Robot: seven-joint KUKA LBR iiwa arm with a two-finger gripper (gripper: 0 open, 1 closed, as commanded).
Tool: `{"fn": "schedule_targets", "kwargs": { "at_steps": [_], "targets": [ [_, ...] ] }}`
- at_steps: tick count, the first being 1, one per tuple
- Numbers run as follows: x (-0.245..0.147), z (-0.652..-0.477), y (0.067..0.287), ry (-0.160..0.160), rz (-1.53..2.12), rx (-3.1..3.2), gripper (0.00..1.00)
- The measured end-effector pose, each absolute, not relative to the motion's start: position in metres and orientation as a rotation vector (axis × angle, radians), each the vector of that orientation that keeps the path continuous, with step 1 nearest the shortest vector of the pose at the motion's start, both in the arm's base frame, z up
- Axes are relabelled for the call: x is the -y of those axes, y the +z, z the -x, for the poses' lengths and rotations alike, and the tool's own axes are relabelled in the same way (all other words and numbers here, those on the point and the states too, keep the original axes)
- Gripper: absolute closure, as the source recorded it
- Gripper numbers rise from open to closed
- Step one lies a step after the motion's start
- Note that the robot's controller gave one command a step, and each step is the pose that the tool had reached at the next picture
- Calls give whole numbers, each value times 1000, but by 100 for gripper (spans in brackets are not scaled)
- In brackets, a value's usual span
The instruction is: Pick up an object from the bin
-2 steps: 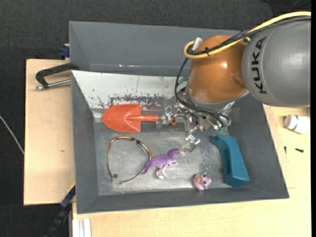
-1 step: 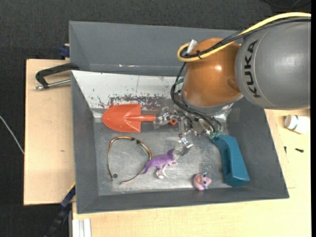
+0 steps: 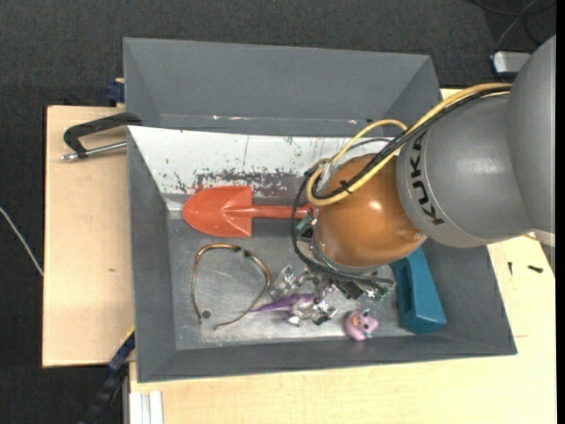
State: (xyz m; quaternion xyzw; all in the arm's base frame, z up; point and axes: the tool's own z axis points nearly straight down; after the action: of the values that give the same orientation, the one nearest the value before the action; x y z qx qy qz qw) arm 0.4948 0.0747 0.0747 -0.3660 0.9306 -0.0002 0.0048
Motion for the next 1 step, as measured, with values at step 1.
{"fn": "schedule_targets", "kwargs": {
  "at_steps": [1],
  "targets": [
    [-75,-495,75,-1,1147,-2914,100]
  ]
}}
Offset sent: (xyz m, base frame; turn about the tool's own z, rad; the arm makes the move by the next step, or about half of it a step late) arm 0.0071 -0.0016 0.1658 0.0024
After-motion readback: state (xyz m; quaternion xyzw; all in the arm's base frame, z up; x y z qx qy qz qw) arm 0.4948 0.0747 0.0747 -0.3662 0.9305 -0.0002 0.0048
